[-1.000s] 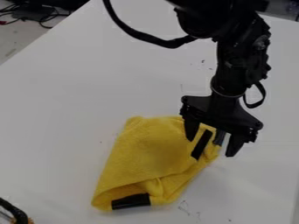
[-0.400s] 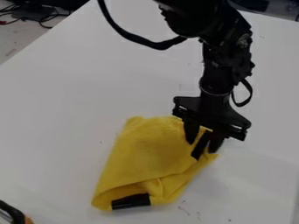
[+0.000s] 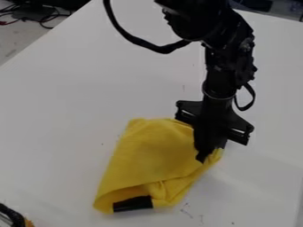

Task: Unfold the cloth from the right side to left

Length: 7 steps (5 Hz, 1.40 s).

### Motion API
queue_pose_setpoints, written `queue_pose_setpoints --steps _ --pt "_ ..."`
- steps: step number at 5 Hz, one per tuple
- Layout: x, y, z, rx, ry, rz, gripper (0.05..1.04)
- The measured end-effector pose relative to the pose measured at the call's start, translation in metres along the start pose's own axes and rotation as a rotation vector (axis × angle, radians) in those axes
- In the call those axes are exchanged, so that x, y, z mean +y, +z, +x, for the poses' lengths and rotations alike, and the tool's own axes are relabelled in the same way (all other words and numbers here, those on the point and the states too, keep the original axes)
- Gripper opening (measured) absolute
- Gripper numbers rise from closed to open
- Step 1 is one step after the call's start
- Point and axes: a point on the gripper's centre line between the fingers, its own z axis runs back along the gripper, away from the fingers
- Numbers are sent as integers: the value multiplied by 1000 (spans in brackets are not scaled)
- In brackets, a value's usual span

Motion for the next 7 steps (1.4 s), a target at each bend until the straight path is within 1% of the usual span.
queue_pose_setpoints --steps 1,2,3,4,5,6,7 --pt "1 4 0 17 -5 11 60" --pt "10 41 4 -43 25 45 58" --pt "28 69 4 -82 65 87 56" --pt "66 84 -18 -106 154 109 56" --pt "101 80 -43 -124 220 106 56" --pt "132 75 -67 -122 274 106 56" --pt "162 74 -87 -133 327 123 55"
